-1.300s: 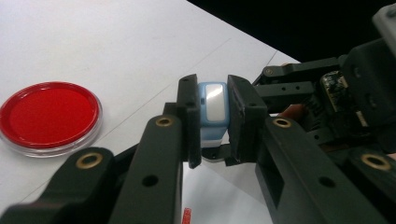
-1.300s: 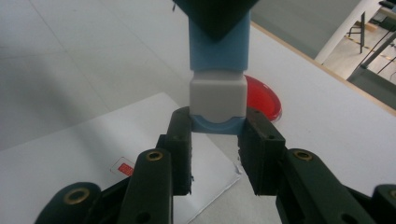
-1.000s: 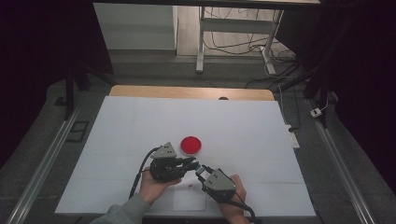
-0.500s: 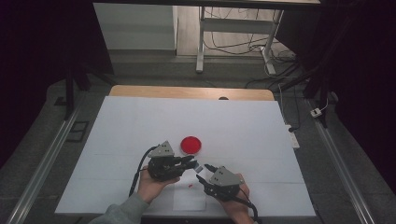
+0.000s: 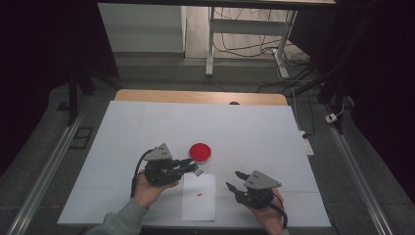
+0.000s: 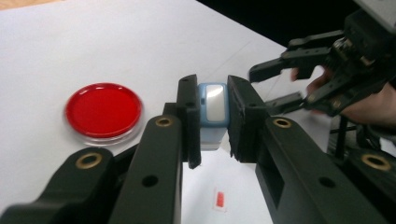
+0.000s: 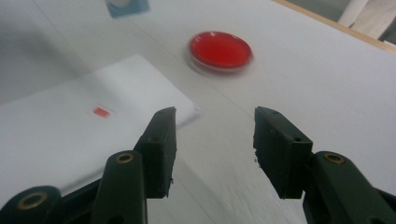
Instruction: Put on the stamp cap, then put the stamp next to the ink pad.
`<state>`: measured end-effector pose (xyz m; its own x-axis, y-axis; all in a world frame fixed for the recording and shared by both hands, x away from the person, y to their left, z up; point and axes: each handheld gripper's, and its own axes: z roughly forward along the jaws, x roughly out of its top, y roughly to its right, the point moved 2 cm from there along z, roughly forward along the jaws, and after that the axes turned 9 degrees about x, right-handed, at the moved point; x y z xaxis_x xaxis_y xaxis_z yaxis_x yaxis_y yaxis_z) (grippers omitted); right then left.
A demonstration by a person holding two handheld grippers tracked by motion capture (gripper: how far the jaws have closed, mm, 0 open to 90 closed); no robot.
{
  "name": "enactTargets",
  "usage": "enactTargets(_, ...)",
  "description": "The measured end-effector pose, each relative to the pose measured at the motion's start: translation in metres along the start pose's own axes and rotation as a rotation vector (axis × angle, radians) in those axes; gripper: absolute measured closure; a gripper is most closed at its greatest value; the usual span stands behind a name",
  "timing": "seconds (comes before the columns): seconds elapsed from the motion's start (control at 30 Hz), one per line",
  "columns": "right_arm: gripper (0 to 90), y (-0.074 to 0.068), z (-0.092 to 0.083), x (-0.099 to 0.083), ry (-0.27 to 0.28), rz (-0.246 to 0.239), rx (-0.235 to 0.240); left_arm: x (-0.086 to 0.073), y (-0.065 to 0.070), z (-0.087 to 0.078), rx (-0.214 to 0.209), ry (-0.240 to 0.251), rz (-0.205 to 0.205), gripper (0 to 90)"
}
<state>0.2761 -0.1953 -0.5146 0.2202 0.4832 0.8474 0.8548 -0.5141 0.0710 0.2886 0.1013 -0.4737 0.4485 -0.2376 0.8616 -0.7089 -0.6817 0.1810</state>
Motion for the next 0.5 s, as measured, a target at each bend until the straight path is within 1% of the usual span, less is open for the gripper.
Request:
enactTargets(0.1, 48.4, 0.008, -0.010, -0.005, 0.002, 0.027, 0.000, 0.000, -0.003, -0.003, 0.004, -0.003, 0.001, 76.0)
enactTargets(0.17, 48.3, 0.014, -0.016, -0.008, 0.001, 0.035, -0.010, -0.001, -0.006, -0.005, 0.011, -0.008, 0.008, 76.0)
enactTargets(0.33, 48.2, 0.026, -0.029, -0.016, -0.004, 0.063, -0.031, -0.003, -0.013, -0.010, 0.043, -0.018, 0.015, 75.9)
enactTargets(0.43, 48.1, 0.032, -0.035, -0.021, -0.006, 0.079, -0.036, -0.005, -0.020, -0.011, 0.068, -0.031, 0.017, 75.9)
enactTargets(0.5, 48.0, 0.035, -0.038, -0.024, -0.011, 0.081, -0.050, -0.006, -0.025, -0.012, 0.085, -0.040, 0.014, 75.8)
